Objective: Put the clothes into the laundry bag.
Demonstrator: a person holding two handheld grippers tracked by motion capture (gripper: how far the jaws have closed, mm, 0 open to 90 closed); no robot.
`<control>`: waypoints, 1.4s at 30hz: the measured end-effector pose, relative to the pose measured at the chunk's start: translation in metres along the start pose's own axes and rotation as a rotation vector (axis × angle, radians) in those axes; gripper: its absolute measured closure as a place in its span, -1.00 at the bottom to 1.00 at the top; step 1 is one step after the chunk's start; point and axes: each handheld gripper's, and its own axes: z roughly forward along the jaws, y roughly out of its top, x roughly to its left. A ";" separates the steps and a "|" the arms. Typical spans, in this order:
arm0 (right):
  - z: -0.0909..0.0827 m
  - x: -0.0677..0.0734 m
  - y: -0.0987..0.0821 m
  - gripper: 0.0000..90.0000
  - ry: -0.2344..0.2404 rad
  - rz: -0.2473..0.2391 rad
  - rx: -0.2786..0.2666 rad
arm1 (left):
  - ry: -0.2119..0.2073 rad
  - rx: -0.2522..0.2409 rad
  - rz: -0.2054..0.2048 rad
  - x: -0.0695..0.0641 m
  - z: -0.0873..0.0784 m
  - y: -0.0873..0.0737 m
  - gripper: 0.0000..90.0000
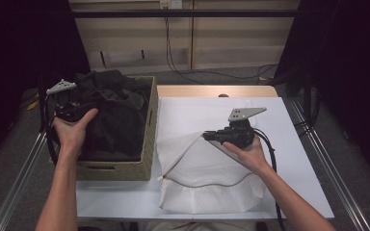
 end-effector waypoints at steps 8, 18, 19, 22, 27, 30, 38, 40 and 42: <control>0.000 0.000 0.000 0.99 -0.001 0.001 -0.001 | -0.037 -0.082 0.052 -0.016 -0.013 0.013 0.45; 0.000 0.001 0.001 0.99 -0.004 0.000 -0.001 | -0.082 -0.166 0.124 -0.041 -0.035 0.033 0.45; 0.000 0.001 0.001 0.99 -0.004 0.000 -0.001 | -0.089 -0.177 0.126 -0.042 -0.036 0.035 0.45; 0.000 0.000 0.001 0.99 -0.001 0.001 -0.005 | -0.107 -0.188 0.138 -0.045 -0.039 0.039 0.45; -0.001 -0.001 0.001 0.99 -0.006 0.007 -0.002 | -0.154 -0.215 0.162 -0.055 -0.045 0.040 0.44; 0.000 -0.001 0.000 0.99 -0.008 0.009 0.001 | -0.187 -0.234 0.176 -0.061 -0.050 0.040 0.44; 0.000 -0.003 0.001 0.99 -0.011 0.013 0.001 | -0.260 -0.267 0.215 -0.083 -0.061 0.047 0.44; 0.000 -0.003 0.001 0.99 -0.011 0.016 -0.001 | -0.266 -0.275 0.209 -0.087 -0.061 0.047 0.44; 0.000 -0.003 0.001 0.99 -0.012 0.018 -0.001 | -0.275 -0.269 0.232 -0.091 -0.061 0.047 0.44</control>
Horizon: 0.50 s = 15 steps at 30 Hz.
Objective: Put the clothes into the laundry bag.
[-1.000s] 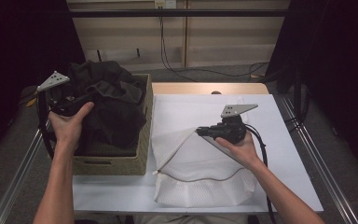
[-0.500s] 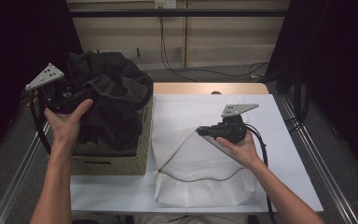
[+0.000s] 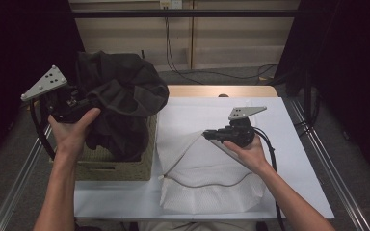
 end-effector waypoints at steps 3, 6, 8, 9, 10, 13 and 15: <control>0.000 0.000 0.000 0.99 0.000 0.001 -0.001 | -0.016 -0.030 -0.018 -0.006 0.002 0.001 0.44; 0.000 0.000 0.001 0.99 -0.001 0.002 0.003 | -0.029 -0.021 0.006 -0.012 0.005 0.008 0.44; 0.002 -0.001 0.003 0.99 0.000 0.002 0.008 | -0.034 -0.017 0.030 -0.017 0.007 0.014 0.44; 0.002 -0.001 0.003 0.99 0.000 0.002 0.008 | -0.044 -0.026 0.020 -0.019 0.008 0.017 0.44; 0.003 -0.001 0.004 0.99 0.001 -0.003 0.009 | -0.059 -0.038 0.023 -0.023 0.009 0.023 0.44; 0.003 -0.001 0.006 0.99 0.003 -0.003 0.010 | -0.081 -0.052 0.025 -0.028 0.010 0.028 0.44; 0.004 -0.002 0.006 0.99 0.004 -0.002 0.012 | -0.095 -0.056 0.040 -0.034 0.011 0.033 0.44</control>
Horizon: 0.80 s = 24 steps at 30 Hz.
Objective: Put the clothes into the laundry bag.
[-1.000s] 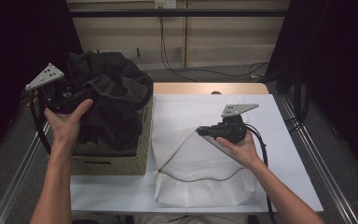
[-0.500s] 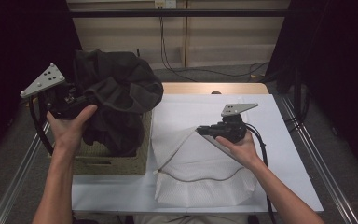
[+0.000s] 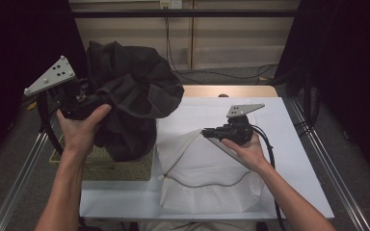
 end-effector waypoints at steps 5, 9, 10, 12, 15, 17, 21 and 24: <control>-0.002 -0.004 -0.002 0.99 0.001 0.020 0.001 | -0.041 -0.005 0.032 -0.019 0.002 0.008 0.44; -0.006 -0.006 0.000 0.99 -0.009 0.025 -0.015 | -0.080 -0.017 0.026 -0.031 0.004 0.012 0.44; -0.006 -0.006 0.000 0.99 -0.010 0.022 -0.016 | -0.087 -0.017 0.022 -0.034 0.005 0.012 0.44; -0.007 -0.006 0.000 0.99 -0.013 0.022 -0.017 | -0.102 -0.019 0.026 -0.040 0.007 0.013 0.44; -0.007 -0.007 0.001 1.00 -0.019 0.029 -0.021 | -0.138 -0.011 0.021 -0.048 0.015 0.013 0.43; -0.007 -0.007 0.001 1.00 -0.015 0.032 -0.021 | -0.149 -0.010 0.014 -0.050 0.017 0.013 0.43; -0.009 -0.009 0.001 0.99 -0.016 0.040 -0.032 | -0.184 0.001 0.018 -0.061 0.024 0.012 0.43; -0.011 -0.010 0.001 0.99 -0.011 0.052 -0.038 | -0.219 -0.003 0.017 -0.072 0.025 0.011 0.43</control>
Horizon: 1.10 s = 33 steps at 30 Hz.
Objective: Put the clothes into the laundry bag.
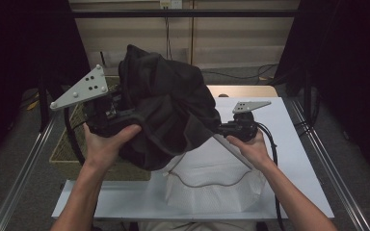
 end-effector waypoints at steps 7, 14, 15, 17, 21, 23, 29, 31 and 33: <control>0.000 -0.001 0.000 0.99 -0.008 -0.001 -0.001 | -0.076 0.003 0.005 -0.017 0.024 0.001 0.42; -0.007 -0.004 0.002 0.99 -0.002 0.019 -0.026 | -0.126 0.072 -0.017 -0.024 0.051 -0.024 0.42; -0.007 -0.004 0.002 0.99 -0.003 0.021 -0.024 | -0.129 0.085 -0.012 -0.026 0.055 -0.029 0.41; -0.008 -0.004 0.002 0.99 -0.001 0.021 -0.027 | -0.143 0.112 -0.012 -0.029 0.062 -0.038 0.41; -0.010 -0.003 0.003 0.99 0.001 0.021 -0.033 | -0.139 0.171 -0.014 -0.028 0.075 -0.057 0.39; -0.010 -0.004 0.003 0.99 0.002 0.028 -0.036 | -0.140 0.202 -0.030 -0.027 0.081 -0.067 0.39; -0.010 -0.009 0.001 0.99 -0.007 0.054 -0.025 | -0.154 0.293 -0.006 -0.033 0.095 -0.095 0.36; -0.010 -0.009 0.001 0.99 -0.007 0.055 -0.028 | -0.160 0.339 0.014 -0.038 0.100 -0.103 0.36; -0.010 -0.008 0.001 1.00 -0.008 0.054 -0.022 | -0.146 0.362 0.045 -0.043 0.104 -0.111 0.36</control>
